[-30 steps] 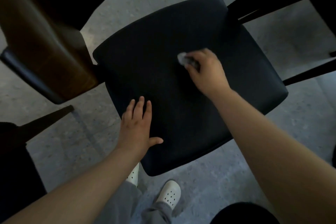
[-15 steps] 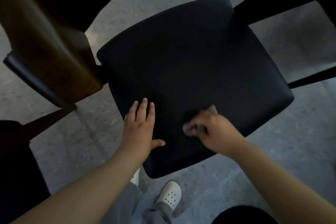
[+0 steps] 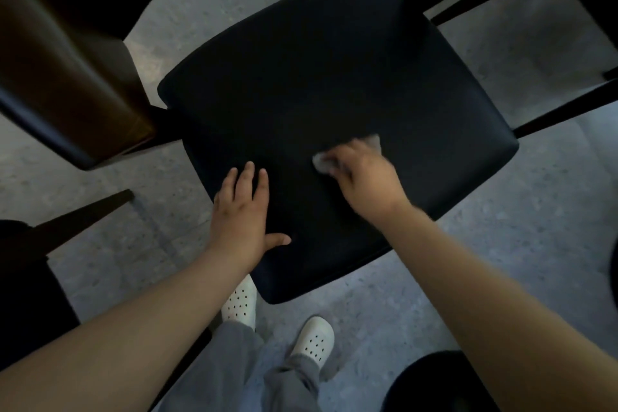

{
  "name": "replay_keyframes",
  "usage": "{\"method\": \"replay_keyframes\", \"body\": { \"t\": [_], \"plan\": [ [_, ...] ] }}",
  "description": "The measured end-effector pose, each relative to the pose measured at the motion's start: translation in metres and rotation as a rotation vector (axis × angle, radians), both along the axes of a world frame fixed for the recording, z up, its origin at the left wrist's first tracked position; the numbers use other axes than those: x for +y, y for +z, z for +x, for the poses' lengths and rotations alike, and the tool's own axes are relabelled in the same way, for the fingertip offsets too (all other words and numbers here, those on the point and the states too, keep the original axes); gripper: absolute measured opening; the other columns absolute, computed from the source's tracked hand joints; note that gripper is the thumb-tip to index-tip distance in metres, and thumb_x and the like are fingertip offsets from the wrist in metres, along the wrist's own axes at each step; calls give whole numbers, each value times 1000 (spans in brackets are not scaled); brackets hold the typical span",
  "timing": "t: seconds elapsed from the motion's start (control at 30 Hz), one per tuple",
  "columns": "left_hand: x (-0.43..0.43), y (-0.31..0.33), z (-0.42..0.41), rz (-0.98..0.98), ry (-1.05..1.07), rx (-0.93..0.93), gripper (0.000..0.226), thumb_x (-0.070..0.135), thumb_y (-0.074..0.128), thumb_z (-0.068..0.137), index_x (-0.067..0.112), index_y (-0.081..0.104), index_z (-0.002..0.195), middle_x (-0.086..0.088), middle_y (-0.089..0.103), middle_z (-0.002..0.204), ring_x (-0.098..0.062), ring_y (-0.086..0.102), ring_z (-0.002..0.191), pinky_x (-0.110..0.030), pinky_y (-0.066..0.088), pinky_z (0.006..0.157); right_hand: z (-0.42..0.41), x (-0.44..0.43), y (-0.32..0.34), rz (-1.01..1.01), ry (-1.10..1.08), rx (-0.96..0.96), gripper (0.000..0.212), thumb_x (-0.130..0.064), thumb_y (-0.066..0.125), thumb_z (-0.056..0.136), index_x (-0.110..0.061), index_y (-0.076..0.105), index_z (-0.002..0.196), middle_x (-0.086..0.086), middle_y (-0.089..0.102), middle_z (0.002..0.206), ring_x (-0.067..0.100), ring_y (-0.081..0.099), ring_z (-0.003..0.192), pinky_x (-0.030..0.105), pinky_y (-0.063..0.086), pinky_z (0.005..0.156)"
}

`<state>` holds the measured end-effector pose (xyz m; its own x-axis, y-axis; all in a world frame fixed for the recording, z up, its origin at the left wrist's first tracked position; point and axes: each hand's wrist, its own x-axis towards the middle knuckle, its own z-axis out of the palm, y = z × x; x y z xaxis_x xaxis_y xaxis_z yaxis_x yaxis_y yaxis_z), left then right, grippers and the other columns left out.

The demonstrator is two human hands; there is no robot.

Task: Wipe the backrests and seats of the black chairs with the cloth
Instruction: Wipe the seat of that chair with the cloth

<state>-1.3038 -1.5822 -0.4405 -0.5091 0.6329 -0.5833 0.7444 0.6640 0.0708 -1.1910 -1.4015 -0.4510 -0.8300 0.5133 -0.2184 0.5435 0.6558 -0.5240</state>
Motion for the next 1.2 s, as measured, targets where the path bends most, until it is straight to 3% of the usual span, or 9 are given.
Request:
{"method": "replay_keyframes", "body": {
  "t": [0.13,0.27,0.47,0.53,0.73,0.9,1.0,1.1,1.2],
  "plan": [
    [1,2,2,-16,5,25,116,66,63,78,16,-8,155,-8,-13,162,-31,-9,149,-43,8,122,105,-65,15,-147,30,-79,14,-23,64,91,-29,69,102,-18,56,94,-2,50,83,21,46,70],
    [2,1,4,-31,-24,57,118,68,63,77,15,-8,154,-11,-10,162,-33,-7,149,-44,10,122,132,-72,23,-97,-141,-44,13,-18,65,89,-24,70,100,-12,55,89,12,56,78,15,40,64],
    [2,1,4,-20,-26,72,117,66,65,76,14,-6,155,-11,-8,162,-33,-5,149,-45,11,122,63,-1,6,93,-488,68,20,-18,57,96,-18,66,113,2,59,114,13,49,102,33,48,86],
    [2,2,4,-21,-26,63,117,65,65,77,14,-6,155,-11,-8,162,-33,-6,149,-45,10,122,64,-24,-5,118,-468,86,17,-17,57,95,-16,67,108,5,60,108,20,55,99,39,50,83],
    [2,3,3,-13,-28,63,117,66,64,77,14,-6,155,-11,-8,162,-34,-5,149,-45,11,122,128,-124,7,-168,-290,78,11,-22,60,94,-26,66,102,-15,54,93,0,52,74,17,42,65],
    [0,0,3,1,-35,70,117,67,64,77,14,-5,155,-11,-7,162,-33,-5,149,-45,12,122,108,-39,3,79,-701,165,16,-21,59,95,-17,66,109,-1,56,104,16,56,94,18,39,78],
    [0,-1,4,-1,-34,78,117,67,64,77,15,-6,155,-11,-8,162,-33,-5,149,-44,11,122,93,-2,-9,66,-908,127,20,-22,57,97,-16,65,114,5,55,116,21,53,109,24,39,85],
    [0,-1,3,7,-30,72,117,67,64,77,15,-6,155,-10,-8,162,-33,-5,149,-45,12,122,86,-50,-16,103,-796,97,18,-17,56,97,-14,65,112,7,57,114,24,52,107,29,41,87],
    [-1,0,2,10,-24,54,116,67,63,77,16,-6,155,-10,-9,162,-33,-6,149,-45,12,122,94,-111,-7,-48,-608,130,14,-21,57,96,-19,64,108,-6,56,103,15,54,94,37,51,80]
  ]
}}
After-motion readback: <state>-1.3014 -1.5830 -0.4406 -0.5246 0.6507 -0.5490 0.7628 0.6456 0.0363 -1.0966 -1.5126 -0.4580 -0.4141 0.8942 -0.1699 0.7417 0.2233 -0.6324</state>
